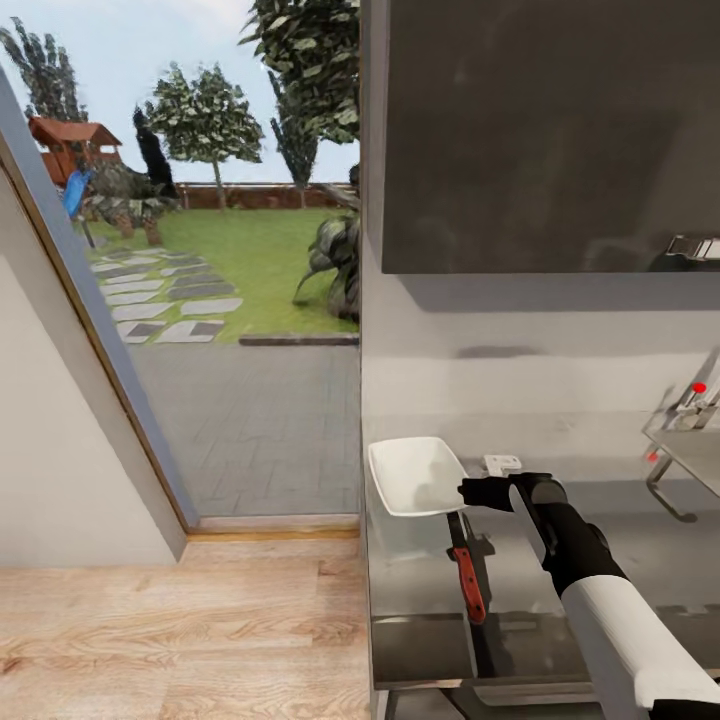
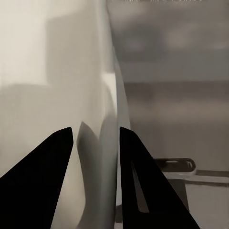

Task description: In the kitchen, take the Vidalia onion out of the sink, dice it on the chopping board with the paring knife, put the diced onion into the bowl on the countertop, then place both the paring knife and the chopping board into the sink.

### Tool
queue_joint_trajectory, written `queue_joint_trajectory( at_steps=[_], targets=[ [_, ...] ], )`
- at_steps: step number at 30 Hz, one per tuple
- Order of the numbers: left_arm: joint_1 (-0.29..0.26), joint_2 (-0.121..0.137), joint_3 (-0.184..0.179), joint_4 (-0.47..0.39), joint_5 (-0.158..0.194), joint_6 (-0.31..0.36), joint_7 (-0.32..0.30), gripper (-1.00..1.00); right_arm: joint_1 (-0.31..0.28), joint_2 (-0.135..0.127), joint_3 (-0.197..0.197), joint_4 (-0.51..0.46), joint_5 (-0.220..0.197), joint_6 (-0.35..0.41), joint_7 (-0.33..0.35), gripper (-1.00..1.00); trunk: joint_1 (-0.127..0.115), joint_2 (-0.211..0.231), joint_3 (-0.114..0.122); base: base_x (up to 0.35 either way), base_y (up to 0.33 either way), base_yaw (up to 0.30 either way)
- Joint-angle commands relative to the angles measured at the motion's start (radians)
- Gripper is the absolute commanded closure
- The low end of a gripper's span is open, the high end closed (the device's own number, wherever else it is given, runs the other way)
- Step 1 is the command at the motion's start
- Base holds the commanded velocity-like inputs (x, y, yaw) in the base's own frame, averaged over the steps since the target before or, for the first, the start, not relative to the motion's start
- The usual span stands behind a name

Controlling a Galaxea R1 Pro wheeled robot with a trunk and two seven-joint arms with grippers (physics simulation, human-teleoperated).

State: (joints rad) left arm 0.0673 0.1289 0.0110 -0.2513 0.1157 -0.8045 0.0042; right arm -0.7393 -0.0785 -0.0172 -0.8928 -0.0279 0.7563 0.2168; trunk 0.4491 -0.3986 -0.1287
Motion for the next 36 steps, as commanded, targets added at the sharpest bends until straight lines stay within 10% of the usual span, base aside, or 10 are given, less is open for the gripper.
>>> queue_joint_trajectory(
  at_steps=[1,32,33,36],
  targets=[
    [0.000,0.000,0.000,-0.002,0.002,-0.001,0.000,-1.00,0.000,0.000,-0.002,0.027,0.016,0.003,0.001,1.00,0.001,-0.001,-0.002,0.000,0.000,0.000],
    [0.000,0.001,0.000,-0.002,0.002,-0.001,0.000,-1.00,0.000,0.000,-0.003,0.029,0.016,0.003,-0.001,1.00,0.001,-0.001,-0.007,0.000,0.000,0.000],
    [0.000,0.000,0.000,-0.002,0.002,-0.001,0.000,-1.00,0.000,-0.001,-0.003,0.029,0.016,0.003,-0.001,-1.00,0.001,-0.001,-0.007,0.000,0.000,0.000],
    [0.000,0.000,0.000,-0.002,0.002,-0.001,0.000,-1.00,0.000,-0.001,-0.003,0.029,0.016,0.003,-0.001,-1.00,0.001,-0.001,-0.007,0.000,0.000,0.000]
  ],
)
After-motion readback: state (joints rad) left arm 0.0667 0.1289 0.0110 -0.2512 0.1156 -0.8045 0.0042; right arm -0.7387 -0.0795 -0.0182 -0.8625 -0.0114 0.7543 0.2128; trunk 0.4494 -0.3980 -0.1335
